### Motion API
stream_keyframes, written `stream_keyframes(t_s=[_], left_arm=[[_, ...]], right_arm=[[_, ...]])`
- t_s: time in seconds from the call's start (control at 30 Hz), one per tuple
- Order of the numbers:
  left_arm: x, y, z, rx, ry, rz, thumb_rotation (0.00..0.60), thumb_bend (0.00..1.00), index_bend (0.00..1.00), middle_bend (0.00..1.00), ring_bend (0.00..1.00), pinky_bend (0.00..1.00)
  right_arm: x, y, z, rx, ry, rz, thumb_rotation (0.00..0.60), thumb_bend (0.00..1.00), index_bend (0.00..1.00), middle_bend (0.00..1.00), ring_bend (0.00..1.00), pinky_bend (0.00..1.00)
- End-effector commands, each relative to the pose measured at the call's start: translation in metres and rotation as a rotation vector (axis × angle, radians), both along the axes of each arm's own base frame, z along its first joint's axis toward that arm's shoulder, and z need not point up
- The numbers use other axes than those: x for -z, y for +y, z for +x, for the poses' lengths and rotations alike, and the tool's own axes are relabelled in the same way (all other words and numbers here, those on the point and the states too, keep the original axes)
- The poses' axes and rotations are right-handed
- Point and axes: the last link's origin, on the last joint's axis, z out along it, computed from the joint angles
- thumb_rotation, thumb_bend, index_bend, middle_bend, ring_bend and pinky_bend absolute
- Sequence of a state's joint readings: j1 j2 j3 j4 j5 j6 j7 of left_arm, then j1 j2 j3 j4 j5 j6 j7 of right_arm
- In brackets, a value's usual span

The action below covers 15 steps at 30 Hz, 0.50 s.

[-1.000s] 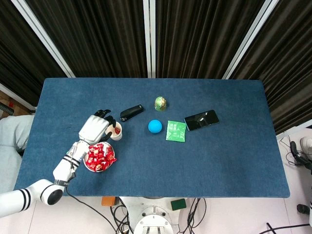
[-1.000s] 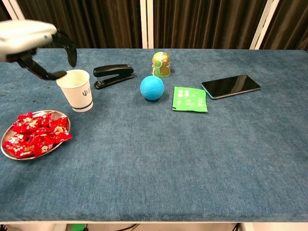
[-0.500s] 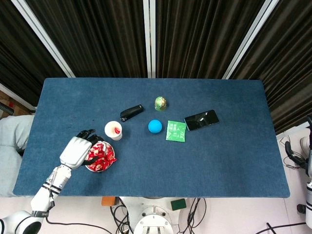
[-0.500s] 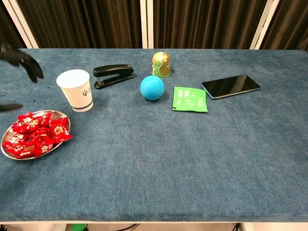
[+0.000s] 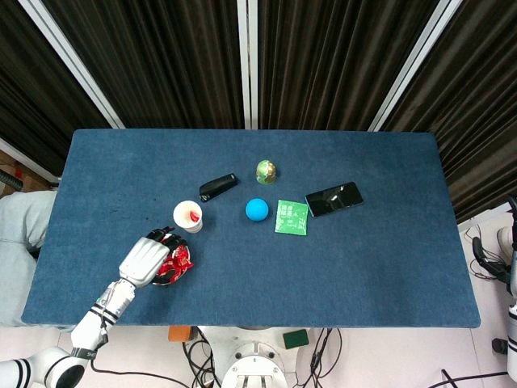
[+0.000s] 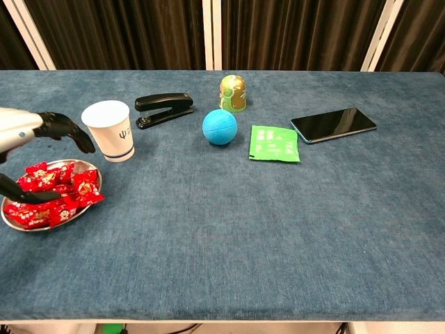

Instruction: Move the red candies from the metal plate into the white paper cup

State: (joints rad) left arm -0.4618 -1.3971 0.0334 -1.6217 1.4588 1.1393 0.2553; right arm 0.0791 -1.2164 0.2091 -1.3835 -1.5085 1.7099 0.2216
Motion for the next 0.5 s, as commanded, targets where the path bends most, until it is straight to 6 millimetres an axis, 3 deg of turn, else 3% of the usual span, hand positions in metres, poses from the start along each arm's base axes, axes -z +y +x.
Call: stream_keyframes(t_s=[0.03,0.5], left_arm=[[0.003,0.002,0.002,0.012,0.003,-0.005,0.6,0.22,0.29,0.26,0.11,0.24],[0.02,0.013,0.004,0.054,0.084,-0.038,0.6,0.26,0.32,0.27,0.11,0.24]], right_arm=[[0.001,-0.001,0.0,0.001,0.0,0.004,0.6,0.34,0.0,0.0,0.0,0.0],[0.001,-0.003,-0.003,0.018,0.005,0.002,0.6,0.34,0.0,0.0,0.0,0.0]])
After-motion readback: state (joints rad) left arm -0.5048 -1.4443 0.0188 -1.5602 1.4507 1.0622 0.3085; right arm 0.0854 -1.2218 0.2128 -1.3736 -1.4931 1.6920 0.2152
